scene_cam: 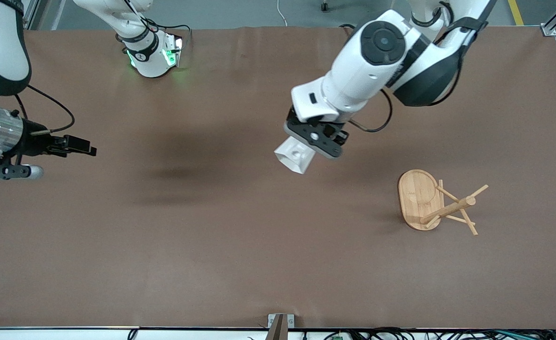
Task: Hang cup on rack
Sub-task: 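Move the cup with the left gripper above the wooden rack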
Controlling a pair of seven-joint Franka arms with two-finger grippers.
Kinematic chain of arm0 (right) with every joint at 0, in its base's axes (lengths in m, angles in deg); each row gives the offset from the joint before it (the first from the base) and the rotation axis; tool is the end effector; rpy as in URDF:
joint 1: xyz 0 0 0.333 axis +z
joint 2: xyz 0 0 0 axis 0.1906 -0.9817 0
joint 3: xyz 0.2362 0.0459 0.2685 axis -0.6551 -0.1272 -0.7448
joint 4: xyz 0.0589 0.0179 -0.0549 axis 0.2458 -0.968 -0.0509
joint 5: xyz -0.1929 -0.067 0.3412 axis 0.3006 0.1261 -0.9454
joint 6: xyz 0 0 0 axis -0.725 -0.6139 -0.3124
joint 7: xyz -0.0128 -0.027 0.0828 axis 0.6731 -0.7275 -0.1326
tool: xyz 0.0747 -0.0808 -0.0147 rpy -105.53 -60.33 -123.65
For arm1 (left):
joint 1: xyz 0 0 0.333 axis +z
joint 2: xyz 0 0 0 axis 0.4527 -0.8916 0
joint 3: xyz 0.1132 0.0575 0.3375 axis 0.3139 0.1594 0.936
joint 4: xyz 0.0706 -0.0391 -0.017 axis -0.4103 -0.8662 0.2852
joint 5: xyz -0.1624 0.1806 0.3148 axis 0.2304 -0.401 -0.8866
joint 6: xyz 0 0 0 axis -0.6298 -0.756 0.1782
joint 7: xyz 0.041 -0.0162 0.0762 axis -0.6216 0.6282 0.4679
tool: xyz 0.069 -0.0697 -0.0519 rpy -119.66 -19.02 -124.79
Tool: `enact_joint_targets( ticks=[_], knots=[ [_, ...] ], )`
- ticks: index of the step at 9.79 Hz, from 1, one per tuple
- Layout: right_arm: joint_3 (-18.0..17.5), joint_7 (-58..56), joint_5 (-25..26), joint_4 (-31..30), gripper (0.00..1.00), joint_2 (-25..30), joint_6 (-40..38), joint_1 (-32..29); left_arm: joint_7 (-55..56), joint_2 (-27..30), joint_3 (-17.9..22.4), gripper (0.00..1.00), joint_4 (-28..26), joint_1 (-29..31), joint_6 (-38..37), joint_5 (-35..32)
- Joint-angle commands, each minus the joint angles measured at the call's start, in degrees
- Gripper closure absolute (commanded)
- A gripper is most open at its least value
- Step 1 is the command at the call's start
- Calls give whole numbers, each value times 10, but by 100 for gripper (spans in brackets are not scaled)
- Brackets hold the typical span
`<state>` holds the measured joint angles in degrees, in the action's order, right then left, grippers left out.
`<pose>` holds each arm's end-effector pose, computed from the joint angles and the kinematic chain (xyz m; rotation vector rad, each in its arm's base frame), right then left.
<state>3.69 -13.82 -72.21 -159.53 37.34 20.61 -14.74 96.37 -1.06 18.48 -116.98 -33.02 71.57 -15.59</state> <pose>0.5832 -0.0180 0.5561 -2.9962 0.0269 0.1584 0.5613 -0.4015 0.5594 2.8370 -0.5673 0.0184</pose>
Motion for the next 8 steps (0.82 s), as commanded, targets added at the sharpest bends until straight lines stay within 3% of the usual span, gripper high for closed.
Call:
enact_joint_targets(
  ticks=[1, 2, 5, 8],
  knots=[
    [39, 4, 38, 49, 0, 25, -23, 23, 45, 0, -1, 100, -17, 41, -25, -12],
    [39, 10, 38, 81, 0, 24, -70, 17, 45, 11, 0, 100, -24, 56, -42, -28],
    [16, 95, 34, 87, 0, 68, -140, 16, 12, 95, 107, 100, -134, 45, -29, -39],
    [17, 90, 59, 170, 0, 62, -143, -4, -65, 156, 169, 100, -257, 51, 63, -32]
  ],
)
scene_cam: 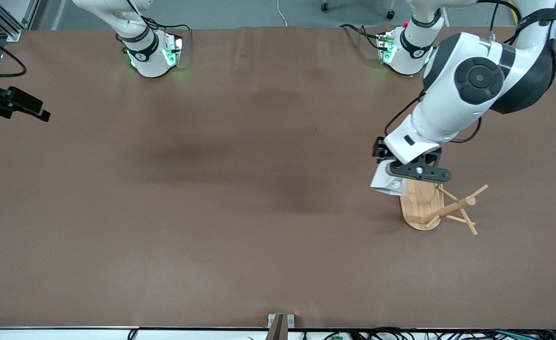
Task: Hang cup on rack
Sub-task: 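Move the cup with the left gripper above the wooden rack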
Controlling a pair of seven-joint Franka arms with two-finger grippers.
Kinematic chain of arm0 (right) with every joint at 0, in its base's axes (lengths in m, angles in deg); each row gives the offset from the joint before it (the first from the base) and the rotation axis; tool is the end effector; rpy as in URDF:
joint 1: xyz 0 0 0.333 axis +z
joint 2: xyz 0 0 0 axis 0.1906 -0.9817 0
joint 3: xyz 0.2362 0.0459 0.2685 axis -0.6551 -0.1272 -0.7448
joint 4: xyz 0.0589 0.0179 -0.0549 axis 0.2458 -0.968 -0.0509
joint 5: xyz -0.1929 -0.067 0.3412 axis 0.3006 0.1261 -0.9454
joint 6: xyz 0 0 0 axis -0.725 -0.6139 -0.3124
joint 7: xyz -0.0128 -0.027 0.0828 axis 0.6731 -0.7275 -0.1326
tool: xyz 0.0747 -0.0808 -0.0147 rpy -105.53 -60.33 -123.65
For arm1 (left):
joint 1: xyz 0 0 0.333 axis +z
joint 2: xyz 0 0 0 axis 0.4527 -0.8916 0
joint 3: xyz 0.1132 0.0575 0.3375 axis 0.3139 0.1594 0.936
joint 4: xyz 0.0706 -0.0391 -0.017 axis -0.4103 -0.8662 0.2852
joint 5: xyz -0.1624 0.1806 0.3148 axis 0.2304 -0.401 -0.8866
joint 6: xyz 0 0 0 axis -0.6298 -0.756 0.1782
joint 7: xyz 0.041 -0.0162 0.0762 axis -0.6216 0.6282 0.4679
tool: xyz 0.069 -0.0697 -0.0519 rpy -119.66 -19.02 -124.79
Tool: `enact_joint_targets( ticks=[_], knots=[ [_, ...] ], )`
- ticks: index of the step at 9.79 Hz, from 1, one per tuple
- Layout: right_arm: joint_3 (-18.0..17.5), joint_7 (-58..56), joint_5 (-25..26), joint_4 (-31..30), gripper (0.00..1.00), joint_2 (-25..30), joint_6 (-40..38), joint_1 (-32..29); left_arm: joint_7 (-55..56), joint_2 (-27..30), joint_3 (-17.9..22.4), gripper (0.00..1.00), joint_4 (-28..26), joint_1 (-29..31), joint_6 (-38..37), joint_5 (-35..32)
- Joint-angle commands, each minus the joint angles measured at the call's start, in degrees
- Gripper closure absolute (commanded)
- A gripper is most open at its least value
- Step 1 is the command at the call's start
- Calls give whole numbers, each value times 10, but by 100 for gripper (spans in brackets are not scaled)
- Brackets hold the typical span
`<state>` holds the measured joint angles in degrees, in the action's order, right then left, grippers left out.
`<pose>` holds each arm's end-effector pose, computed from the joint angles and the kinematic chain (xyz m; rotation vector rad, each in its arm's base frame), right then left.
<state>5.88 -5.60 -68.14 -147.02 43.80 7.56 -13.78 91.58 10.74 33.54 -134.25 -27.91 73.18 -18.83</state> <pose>0.5355 -0.0328 0.7038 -3.0671 0.2337 0.0160 0.5863 -0.2112 0.5179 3.1224 -0.2946 0.0084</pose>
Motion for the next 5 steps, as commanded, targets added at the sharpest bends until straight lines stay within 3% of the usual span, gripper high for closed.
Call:
enact_joint_targets(
  ticks=[1, 5],
  knots=[
    [-5, 8, 37, 49, 0, -3, -12, -12, -19, 42, 30, 100, -98, 0, 64, 11],
    [-4, 2, 40, 45, 0, -11, -4, -15, -88, 26, 54, 100, -127, 3, 131, 51]
  ],
)
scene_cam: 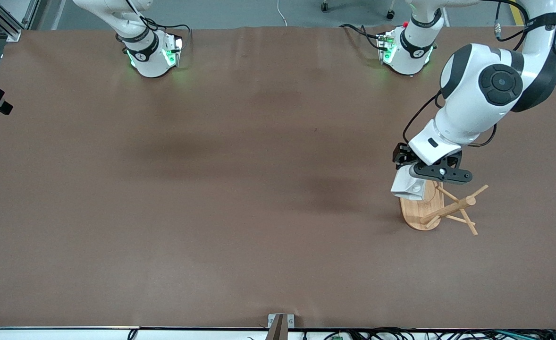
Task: Hang cup on rack
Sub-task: 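Move the cup with the left gripper above the wooden rack, then lower the cup with the left gripper onto a rack peg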
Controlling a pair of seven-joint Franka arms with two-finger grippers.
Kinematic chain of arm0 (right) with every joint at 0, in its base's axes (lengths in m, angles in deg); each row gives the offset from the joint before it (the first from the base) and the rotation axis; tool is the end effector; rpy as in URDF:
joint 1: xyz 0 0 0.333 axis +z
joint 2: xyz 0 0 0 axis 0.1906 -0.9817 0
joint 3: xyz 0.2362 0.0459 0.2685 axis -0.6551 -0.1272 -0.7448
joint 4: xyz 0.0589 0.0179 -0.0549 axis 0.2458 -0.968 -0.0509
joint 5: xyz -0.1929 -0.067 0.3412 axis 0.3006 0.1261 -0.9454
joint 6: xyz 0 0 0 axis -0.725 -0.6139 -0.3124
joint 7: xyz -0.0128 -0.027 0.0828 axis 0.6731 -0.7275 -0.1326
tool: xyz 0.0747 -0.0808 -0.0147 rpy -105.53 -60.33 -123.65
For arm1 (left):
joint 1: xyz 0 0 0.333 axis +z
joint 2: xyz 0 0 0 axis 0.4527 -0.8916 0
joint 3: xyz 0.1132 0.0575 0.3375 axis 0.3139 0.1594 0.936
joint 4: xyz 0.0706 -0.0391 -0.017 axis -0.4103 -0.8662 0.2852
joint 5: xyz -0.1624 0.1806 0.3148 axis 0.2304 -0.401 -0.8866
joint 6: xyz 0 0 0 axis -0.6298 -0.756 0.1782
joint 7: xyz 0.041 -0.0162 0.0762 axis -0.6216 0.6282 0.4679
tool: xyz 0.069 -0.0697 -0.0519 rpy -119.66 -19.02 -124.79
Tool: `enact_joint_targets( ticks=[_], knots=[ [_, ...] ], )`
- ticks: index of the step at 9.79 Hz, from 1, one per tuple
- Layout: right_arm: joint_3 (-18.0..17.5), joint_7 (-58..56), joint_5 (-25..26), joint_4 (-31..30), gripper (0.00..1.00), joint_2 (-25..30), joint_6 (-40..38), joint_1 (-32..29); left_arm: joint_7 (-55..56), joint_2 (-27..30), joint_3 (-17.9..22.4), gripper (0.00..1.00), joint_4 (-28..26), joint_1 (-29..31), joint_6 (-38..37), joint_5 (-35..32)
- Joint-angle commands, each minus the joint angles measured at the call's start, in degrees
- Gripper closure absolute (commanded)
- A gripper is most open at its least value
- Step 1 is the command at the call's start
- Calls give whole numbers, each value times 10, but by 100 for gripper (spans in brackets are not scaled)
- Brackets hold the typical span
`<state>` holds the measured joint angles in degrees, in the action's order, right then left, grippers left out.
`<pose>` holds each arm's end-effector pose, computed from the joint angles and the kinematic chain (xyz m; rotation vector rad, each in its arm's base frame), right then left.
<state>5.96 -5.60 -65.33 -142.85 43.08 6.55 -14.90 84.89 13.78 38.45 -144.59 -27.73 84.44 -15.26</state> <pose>0.5355 -0.0498 0.7290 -3.1126 0.2768 -0.0509 0.5807 -0.1655 0.4780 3.0787 -0.3052 0.0949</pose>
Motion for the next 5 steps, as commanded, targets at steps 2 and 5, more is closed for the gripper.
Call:
enact_joint_targets(
  ticks=[2, 5],
  knots=[
    [-5, 1, 14, -7, 0, -1, 14, -3, -43, -5, 14, 100, -36, 0, 22, 17],
    [-6, -3, 16, -5, 0, -2, 14, -2, -75, -8, 24, 100, -57, 0, 46, 23]
  ],
)
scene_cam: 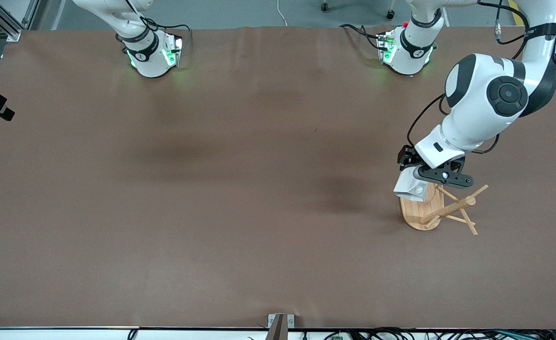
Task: Hang cup on rack
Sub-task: 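Lower the cup with the left gripper onto a rack peg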
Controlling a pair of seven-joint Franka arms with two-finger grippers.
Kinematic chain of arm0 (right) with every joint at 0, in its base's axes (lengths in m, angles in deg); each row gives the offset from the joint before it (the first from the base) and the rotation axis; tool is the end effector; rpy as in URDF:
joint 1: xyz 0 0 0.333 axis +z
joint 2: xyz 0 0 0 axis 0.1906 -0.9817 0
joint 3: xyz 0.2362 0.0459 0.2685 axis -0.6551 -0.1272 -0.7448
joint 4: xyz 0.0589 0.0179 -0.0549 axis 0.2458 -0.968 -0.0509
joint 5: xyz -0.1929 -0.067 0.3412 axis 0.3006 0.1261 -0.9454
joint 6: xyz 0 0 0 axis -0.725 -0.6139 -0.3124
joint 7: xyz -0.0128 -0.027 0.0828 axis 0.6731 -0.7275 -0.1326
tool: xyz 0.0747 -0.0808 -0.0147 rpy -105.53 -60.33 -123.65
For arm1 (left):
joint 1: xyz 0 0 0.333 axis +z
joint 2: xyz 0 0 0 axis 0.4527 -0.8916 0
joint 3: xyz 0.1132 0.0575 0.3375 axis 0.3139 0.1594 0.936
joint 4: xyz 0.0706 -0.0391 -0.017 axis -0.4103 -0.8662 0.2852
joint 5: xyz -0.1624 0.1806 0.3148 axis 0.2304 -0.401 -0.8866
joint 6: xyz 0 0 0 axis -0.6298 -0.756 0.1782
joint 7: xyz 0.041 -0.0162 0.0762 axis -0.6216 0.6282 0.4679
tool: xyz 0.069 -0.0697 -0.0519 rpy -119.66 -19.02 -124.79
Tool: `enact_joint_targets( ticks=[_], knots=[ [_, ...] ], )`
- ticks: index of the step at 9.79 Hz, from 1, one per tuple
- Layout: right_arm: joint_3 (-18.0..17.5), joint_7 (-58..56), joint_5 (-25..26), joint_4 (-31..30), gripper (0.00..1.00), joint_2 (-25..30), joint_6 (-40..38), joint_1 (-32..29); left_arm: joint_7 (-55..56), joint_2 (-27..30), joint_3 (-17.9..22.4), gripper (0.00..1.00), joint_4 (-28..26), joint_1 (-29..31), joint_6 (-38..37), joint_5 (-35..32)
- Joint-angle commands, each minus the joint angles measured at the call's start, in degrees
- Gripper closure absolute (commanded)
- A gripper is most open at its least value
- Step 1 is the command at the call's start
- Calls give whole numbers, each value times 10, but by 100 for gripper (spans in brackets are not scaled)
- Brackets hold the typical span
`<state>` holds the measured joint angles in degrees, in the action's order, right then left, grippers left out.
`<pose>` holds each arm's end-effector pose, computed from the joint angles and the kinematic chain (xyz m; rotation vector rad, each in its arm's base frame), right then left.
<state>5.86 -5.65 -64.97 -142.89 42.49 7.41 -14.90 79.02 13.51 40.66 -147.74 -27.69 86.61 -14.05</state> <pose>0.5412 -0.0501 0.7245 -3.1192 0.2749 -0.0572 0.5793 -0.1431 0.4520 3.0630 -0.3854 0.0616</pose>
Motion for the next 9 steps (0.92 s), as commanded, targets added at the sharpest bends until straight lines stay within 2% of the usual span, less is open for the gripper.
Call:
enact_joint_targets(
  ticks=[1, 9],
  knots=[
    [-5, -10, 14, -4, 0, 4, 5, -2, -22, -6, 3, 100, -27, 1, 26, 13],
    [-4, -12, 15, -4, 0, 3, -1, -6, -103, -12, 46, 100, -26, 8, 26, 58]
  ],
)
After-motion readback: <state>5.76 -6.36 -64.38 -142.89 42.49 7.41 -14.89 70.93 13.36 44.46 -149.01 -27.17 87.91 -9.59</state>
